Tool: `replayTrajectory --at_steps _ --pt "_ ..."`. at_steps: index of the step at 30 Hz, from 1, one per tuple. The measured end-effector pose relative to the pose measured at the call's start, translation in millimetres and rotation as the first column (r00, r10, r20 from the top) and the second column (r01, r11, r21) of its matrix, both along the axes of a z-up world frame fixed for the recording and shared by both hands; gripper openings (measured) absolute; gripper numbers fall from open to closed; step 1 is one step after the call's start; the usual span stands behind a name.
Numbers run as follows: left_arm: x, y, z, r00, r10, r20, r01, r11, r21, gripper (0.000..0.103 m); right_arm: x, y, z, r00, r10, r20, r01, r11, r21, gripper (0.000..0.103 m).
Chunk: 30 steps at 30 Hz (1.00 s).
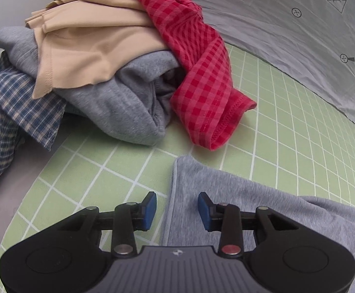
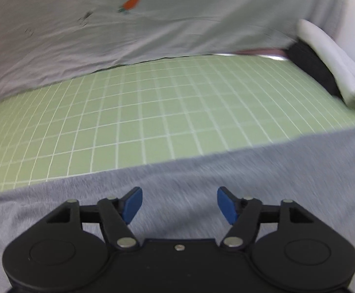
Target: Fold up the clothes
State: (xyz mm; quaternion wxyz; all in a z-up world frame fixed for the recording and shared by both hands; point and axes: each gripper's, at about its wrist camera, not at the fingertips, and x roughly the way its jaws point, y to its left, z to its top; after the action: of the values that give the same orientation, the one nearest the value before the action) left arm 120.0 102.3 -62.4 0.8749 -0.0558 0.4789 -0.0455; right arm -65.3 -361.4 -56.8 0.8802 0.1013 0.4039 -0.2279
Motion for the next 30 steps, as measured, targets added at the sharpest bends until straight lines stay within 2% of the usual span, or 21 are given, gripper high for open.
replayTrajectory --at_steps 4,5,6,7,8,10,15,18,20,21,23,24,26,27,28,30 --pt "1.9 -3.6 0.1 1.0 -0.01 -0.005 0.01 1.0 0.021 0.04 23.6 -2.5 -15.5 0.995 0.081 -0.061 -0.081 0.997 -0.008 0.069" --pt "2.1 -4.6 0.0 1.0 -0.014 -0.007 0.014 1.0 0.028 0.04 26.9 -4.4 -19.4 0.992 0.099 -0.072 -0.099 0.995 0.004 0.067" --pt "2.5 -5.1 0.1 1.0 -0.014 -0.009 0.014 0.999 0.031 0.04 28.4 -5.9 -23.4 0.99 0.118 -0.079 -0.117 0.993 0.013 0.062" --pt "2.9 -5.4 0.1 1.0 -0.013 -0.01 0.014 0.999 0.034 0.04 29.2 -6.9 -27.3 0.987 0.134 -0.088 -0.133 0.991 0.022 0.05" --pt "3.1 -5.3 0.2 1.0 -0.009 -0.012 0.009 0.999 0.033 0.04 28.4 -8.7 -28.2 0.986 0.148 -0.072 -0.145 0.989 0.039 0.046" --pt "3.8 -5.6 0.6 1.0 -0.003 -0.014 0.003 0.999 0.036 0.04 28.2 -11.6 -28.0 0.985 0.168 -0.046 -0.165 0.984 0.063 0.002" --pt "5.6 -11.0 0.6 1.0 -0.017 -0.015 0.018 0.997 0.075 0.038 35.7 -18.8 -13.3 0.984 0.175 0.015 -0.176 0.983 0.053 0.0" --pt "6.5 -13.2 0.0 1.0 -0.022 -0.012 0.023 0.995 0.094 0.038 40.2 -26.6 2.4 0.988 0.127 0.088 -0.129 0.991 0.019 0.0" --pt "7.3 -14.7 -0.4 1.0 -0.018 -0.01 0.019 0.995 0.1 0.04 45.6 -36.1 5.1 0.991 0.077 0.109 -0.082 0.996 0.036 0.0" --pt "7.9 -15.3 -0.4 1.0 -0.016 -0.009 0.016 0.995 0.101 0.04 49.6 -39.0 2.0 0.993 0.075 0.086 -0.079 0.996 0.042 0.0" --pt "8.6 -15.9 -0.1 1.0 -0.014 -0.01 0.015 0.995 0.096 0.043 56.4 -41.5 -3.9 0.997 0.075 0.027 -0.076 0.997 0.026 0.002" --pt "8.8 -15.7 0.1 1.0 -0.014 -0.013 0.015 0.996 0.088 0.047 56.2 -40.0 -5.0 0.997 0.078 0.007 -0.078 0.997 0.011 0.007" --pt "8.7 -16.0 0.3 1.0 -0.014 -0.022 0.016 0.997 0.07 0.054 50.5 -34.9 -5.4 0.998 0.066 -0.009 -0.066 0.998 -0.001 0.038" --pt "7.3 -16.0 0.5 0.999 -0.017 -0.029 0.019 0.998 0.06 0.062 45.4 -30.5 -5.8 0.998 0.062 -0.018 -0.062 0.998 -0.01 0.06" --pt "5.3 -16.1 0.7 0.999 -0.022 -0.034 0.023 0.998 0.051 0.064 40.0 -26.0 -6.3 0.998 0.057 -0.028 -0.058 0.998 -0.019 0.071" --pt "-0.5 -17.2 0.7 0.999 -0.031 -0.039 0.033 0.999 0.038 0.065 29.4 -16.8 -7.3 0.998 0.048 -0.047 -0.05 0.998 -0.038 0.077"
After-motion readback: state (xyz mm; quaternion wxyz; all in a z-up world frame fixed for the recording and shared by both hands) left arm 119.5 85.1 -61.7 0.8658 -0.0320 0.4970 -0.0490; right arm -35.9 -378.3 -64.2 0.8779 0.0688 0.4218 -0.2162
